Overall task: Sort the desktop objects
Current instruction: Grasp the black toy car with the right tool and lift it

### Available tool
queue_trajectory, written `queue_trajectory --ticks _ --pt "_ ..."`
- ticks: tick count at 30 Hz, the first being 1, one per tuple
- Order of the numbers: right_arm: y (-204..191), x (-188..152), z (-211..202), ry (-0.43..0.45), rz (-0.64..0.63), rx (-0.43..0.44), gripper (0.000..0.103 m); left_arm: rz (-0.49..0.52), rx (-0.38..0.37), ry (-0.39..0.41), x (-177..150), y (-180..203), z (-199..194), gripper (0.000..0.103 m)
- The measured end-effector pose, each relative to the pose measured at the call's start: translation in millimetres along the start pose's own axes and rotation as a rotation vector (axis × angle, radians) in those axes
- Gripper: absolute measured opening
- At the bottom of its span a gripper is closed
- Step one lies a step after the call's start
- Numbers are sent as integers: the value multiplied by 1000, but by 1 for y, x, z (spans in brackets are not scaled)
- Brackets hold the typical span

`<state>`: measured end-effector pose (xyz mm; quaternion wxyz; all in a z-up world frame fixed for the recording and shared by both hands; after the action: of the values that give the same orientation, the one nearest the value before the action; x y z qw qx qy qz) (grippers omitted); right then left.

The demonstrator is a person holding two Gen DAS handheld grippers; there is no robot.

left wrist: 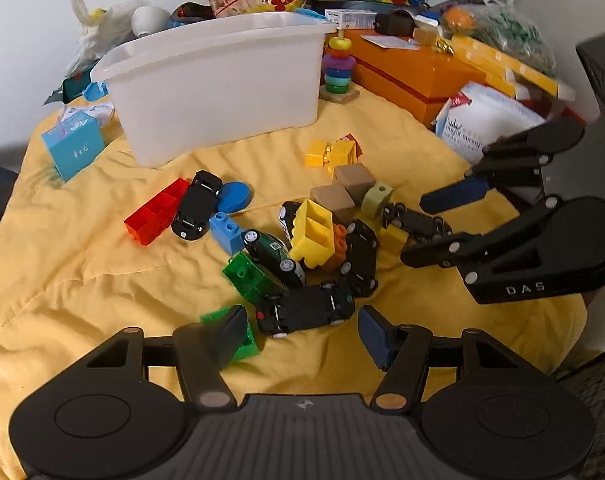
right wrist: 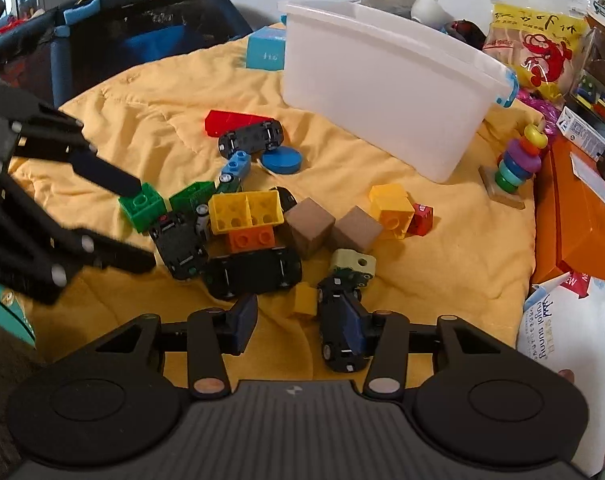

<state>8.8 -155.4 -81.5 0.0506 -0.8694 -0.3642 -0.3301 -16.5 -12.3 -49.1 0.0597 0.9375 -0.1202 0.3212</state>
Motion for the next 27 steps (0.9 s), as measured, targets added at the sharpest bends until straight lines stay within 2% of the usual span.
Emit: queue_trajectory --ticks 9,13,16,19,25,27 --pt "-2 -14 -1 -8 85 27 52 -21 49 -69 -11 3 3 65" --pt "-1 -13 -6 10 81 -7 52 -8 54 -61 -13 7 -2 66" --pt "-6 -11 -12 88 23 -54 52 -3 41 -60 -13 5 -3 66" --pt "-19 -12 -13 114 -88 -82 52 -3 4 -57 -13 7 -4 66" --pt "-11 -12 -4 44 10 -27 49 38 8 -41 -11 11 -3 64" --pt "-4 -17 1 14 61 -36 47 59 -8 -43 -10 12 2 59"
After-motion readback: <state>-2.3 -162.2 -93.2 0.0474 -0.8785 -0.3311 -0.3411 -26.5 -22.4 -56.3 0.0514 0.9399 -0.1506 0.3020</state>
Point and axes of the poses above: each gripper's, at about its wrist camera, not at the fingertips, and z roughly the way its jaws point, y to its right, x to its top, the point moved 4 cm from there along z, roughly the way its jaws point, and after that the axes turned 4 degrees about -z, right-handed, at the moved point
